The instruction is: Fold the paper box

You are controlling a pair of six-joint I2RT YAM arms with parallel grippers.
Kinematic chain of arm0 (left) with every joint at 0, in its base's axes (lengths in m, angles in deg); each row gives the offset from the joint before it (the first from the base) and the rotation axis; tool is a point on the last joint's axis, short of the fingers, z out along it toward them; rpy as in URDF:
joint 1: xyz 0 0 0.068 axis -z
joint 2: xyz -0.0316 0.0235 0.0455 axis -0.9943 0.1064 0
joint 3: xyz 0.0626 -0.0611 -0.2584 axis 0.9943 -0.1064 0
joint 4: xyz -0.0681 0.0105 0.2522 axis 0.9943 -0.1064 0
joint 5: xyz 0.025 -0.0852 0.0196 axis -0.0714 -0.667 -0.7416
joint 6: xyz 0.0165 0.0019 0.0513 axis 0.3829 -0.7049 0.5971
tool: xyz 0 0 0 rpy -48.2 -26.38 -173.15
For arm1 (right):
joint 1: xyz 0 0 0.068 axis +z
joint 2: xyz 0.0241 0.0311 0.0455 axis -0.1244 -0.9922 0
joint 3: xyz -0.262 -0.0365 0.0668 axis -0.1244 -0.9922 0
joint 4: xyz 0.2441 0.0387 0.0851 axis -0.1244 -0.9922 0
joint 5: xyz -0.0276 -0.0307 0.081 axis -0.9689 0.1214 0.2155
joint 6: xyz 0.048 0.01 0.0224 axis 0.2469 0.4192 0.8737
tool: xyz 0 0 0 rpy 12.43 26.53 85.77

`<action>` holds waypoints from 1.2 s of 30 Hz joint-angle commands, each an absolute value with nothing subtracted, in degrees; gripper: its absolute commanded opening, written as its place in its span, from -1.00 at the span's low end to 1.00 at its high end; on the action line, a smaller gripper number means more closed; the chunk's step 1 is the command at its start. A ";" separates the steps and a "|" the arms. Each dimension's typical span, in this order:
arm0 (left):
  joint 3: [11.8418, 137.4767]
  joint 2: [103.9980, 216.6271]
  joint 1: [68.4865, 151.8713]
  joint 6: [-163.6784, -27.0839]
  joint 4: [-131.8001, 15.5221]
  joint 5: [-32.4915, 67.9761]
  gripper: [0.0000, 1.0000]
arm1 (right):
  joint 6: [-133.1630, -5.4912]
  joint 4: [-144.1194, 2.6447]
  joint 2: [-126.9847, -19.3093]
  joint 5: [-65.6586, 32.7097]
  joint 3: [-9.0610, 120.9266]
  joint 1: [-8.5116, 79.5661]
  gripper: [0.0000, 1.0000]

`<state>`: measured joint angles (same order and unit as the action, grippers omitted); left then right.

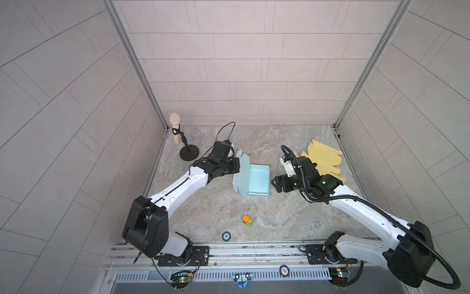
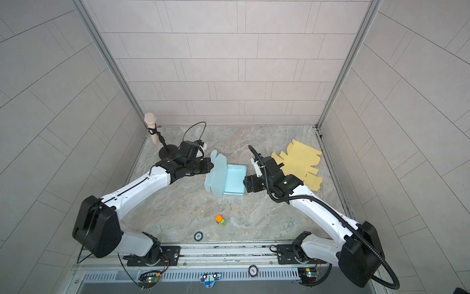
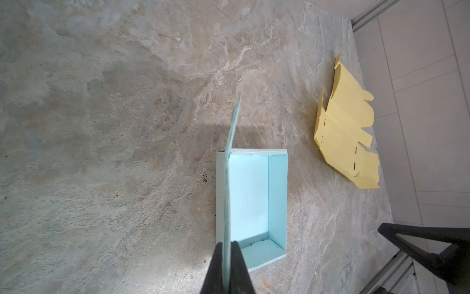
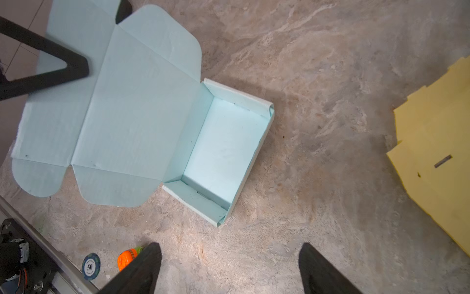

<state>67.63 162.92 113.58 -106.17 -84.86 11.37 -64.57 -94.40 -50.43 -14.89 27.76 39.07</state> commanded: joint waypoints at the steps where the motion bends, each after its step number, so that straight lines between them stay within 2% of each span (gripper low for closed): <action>1: 73.24 165.49 114.99 -98.21 -94.02 11.75 -0.93 | -69.10 -83.75 -47.75 -12.72 24.95 39.03 0.73; 9: 85.96 172.45 115.53 -86.98 -105.37 7.78 -0.92 | -73.43 -63.36 -48.85 -8.02 18.56 37.50 0.78; 13: 91.07 174.80 115.76 -81.03 -109.74 6.14 -0.92 | -76.19 -58.62 -53.88 -0.39 19.14 35.33 0.81; 23: 99.56 179.18 115.70 -71.09 -116.07 0.37 -0.96 | -77.08 -54.22 -64.49 8.28 24.80 30.90 0.74; 28: 100.68 179.20 115.69 -67.35 -117.76 0.37 -0.94 | -79.43 -57.89 -68.55 9.57 28.99 28.58 0.73; 36: 102.41 181.23 115.62 -65.07 -119.05 -0.67 -0.96 | -83.50 -63.50 -74.32 18.04 34.62 28.17 0.60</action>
